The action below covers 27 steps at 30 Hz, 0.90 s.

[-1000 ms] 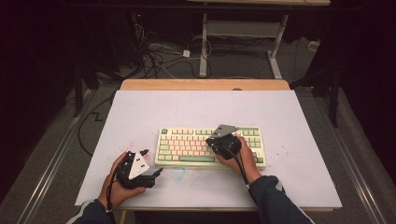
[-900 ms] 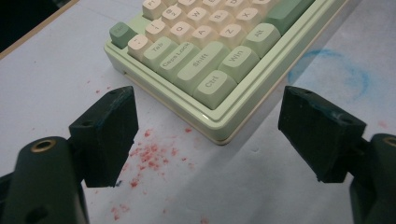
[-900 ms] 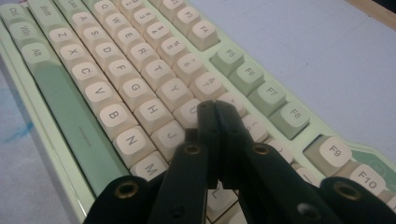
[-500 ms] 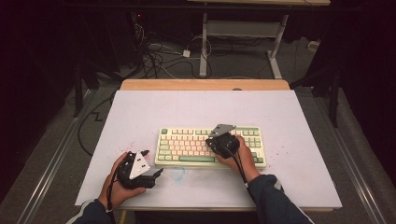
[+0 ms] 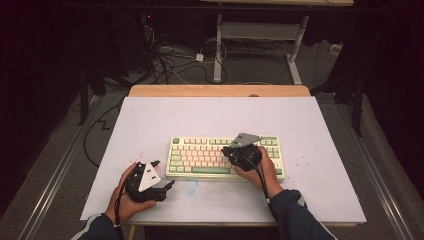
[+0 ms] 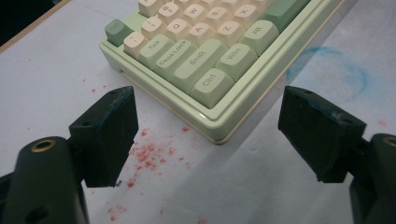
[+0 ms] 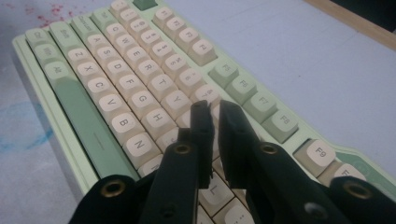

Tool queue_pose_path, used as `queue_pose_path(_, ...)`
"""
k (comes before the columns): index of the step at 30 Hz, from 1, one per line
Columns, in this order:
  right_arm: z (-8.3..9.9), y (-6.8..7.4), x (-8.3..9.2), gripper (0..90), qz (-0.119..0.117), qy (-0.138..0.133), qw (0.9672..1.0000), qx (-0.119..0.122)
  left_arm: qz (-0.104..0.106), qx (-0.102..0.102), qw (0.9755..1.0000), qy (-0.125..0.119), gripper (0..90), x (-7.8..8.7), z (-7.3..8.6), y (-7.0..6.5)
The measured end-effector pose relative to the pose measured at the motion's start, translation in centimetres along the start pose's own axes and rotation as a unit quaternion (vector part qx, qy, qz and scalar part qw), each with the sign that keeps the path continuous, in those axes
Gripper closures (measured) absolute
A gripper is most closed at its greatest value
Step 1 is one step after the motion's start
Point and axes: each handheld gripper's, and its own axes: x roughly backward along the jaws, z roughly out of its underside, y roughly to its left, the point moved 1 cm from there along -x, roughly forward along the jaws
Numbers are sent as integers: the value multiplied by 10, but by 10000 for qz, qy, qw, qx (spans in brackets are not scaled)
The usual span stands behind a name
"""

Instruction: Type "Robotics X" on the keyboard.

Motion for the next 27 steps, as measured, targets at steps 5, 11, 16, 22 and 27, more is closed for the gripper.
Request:
queue_pose_path(5, 2, -1, 11, 666, 57, -338, 9994, 15, -10, -10, 10000, -8, 188, 0, -1, 0)
queue_pose_path(11, 2, -1, 25, 465, 185, -710, 9973, 23, -26, 25, 10000, -33, 194, 2, -2, 1)
queue_pose_path(16, 4, 0, 40, 345, 530, -943, 9941, 49, -44, 86, 9999, -117, 196, 3, -5, 2)
queue_pose_path(22, 13, -2, 57, 258, 736, -1184, 9902, 17, -132, 120, 9997, -146, 242, 3, -7, 4)
queue_pose_path(27, 25, -2, 68, 213, 915, -1260, 9878, 55, -150, 152, 9997, -96, 357, 4, -9, 5)
